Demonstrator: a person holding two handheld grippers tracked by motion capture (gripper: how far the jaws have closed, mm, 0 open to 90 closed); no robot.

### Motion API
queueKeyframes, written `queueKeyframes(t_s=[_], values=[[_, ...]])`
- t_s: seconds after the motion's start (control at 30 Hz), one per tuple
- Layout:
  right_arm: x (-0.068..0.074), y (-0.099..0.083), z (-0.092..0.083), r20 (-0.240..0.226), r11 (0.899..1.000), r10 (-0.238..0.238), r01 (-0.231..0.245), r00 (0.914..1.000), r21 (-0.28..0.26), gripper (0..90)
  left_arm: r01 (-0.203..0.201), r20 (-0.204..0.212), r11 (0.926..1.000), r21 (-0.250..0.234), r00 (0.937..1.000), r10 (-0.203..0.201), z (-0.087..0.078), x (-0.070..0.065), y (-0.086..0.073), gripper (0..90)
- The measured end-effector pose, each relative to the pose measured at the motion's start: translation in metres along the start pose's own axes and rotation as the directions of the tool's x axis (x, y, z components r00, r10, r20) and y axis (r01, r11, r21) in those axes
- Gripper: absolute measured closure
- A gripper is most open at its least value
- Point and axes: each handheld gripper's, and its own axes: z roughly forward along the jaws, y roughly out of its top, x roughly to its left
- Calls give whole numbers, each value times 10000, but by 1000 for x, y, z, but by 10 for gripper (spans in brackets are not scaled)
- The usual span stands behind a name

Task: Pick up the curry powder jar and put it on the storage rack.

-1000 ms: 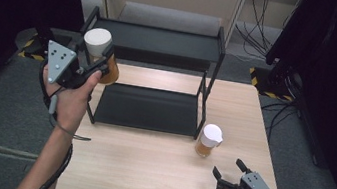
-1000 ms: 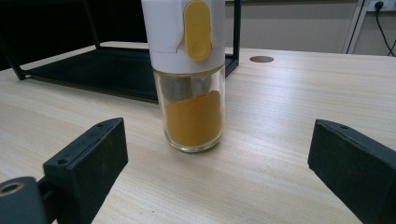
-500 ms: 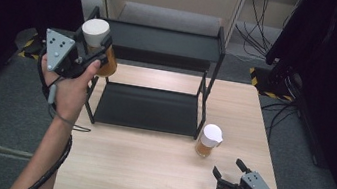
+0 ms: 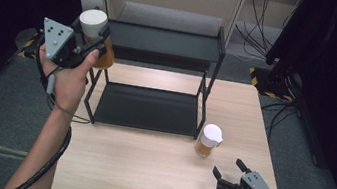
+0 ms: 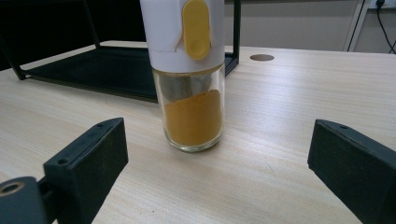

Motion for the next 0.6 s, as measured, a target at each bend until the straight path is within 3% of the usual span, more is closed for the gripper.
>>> queueKeyframes(t_s=[0.37, 0.4, 0.6], values=[[0, 0, 0, -2, 10000, 14, -14, 10000, -2, 53, 183, -50, 9997, 153, 9998, -182, 15, -1, 7, 335], [0, 0, 0, -3, 10000, 8, -8, 10000, 3, 53, 5, -63, 9999, 109, 10000, -5, 17, 0, 7, 334], [0, 0, 0, -1, 10000, -12, 12, 10000, -3, 54, -71, -71, 9999, 113, 9999, 72, 25, -1, 13, 334]])
